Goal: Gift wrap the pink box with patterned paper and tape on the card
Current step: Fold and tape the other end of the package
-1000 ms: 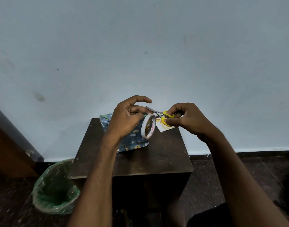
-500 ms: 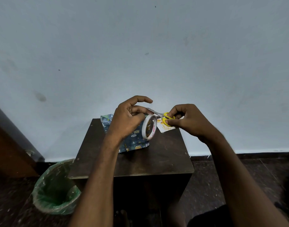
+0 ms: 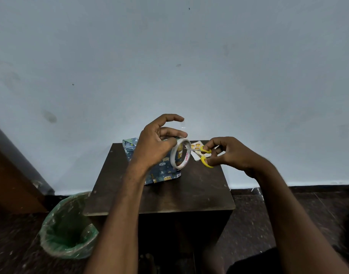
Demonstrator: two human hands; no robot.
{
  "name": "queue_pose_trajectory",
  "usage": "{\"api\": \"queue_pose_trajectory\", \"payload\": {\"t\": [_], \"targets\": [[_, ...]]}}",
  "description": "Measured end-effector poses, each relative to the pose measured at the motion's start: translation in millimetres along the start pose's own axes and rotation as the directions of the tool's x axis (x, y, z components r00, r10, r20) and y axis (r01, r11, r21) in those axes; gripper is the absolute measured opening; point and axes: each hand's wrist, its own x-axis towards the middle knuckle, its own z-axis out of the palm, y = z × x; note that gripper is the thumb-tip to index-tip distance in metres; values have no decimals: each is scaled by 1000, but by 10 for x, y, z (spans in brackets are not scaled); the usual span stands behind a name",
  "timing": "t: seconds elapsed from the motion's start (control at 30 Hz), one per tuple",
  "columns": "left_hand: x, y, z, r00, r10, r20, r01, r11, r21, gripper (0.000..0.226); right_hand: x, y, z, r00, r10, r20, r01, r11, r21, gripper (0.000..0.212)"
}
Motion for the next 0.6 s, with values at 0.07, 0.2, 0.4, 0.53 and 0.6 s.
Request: {"api": "queue_pose_trajectory", "payload": {"t": [0.07,0.2,0.4,0.53,0.6], "targets": [[1,-6,2,1000,3,1,-3,1000,-1,66,32,126,1,998,64,-6,-64,997,-32,22],[9,-37,6,1000,3,-9,-3,1000,-10,59,179,468,169,993,105,-59,-120,876,-467,23],[23,-62,12,1000,23,16,-22,999,-40,47,382,641,547,993,107,-44,-104,662,-743,20],[36,-64,9,999,35,19,-34,998,-46,46,370,540,684,993,110,-47,-108,647,-755,5],[42,-64,2,999,35,26,-33,997,-64,46,367,426,688,984,-42,-176,-72,800,-595,6]]}}
